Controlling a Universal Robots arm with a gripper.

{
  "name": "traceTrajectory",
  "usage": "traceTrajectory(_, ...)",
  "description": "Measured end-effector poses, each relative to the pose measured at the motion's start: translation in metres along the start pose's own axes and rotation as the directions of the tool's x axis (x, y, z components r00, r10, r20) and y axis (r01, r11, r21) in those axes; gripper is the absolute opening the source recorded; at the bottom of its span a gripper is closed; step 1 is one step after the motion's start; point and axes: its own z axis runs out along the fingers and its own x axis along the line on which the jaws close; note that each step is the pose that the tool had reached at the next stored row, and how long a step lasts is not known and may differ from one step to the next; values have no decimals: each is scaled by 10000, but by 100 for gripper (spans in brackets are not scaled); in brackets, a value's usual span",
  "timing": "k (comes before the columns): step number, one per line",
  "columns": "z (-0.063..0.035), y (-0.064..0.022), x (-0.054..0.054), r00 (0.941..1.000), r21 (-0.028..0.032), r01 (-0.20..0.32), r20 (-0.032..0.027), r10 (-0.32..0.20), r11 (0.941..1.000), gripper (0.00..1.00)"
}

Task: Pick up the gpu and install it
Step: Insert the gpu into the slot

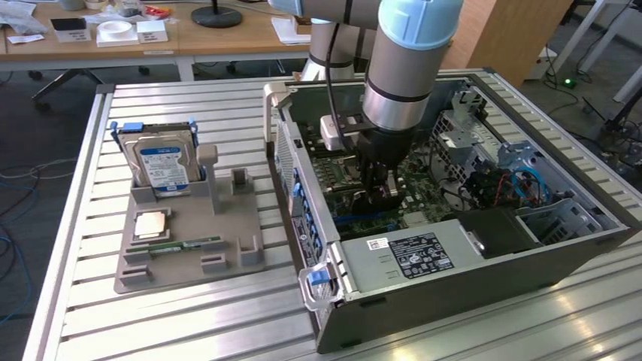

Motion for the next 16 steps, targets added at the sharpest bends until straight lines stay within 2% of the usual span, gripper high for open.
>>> traceTrajectory(16,0,0,1,9999,-4,117,0,-117,9999,27)
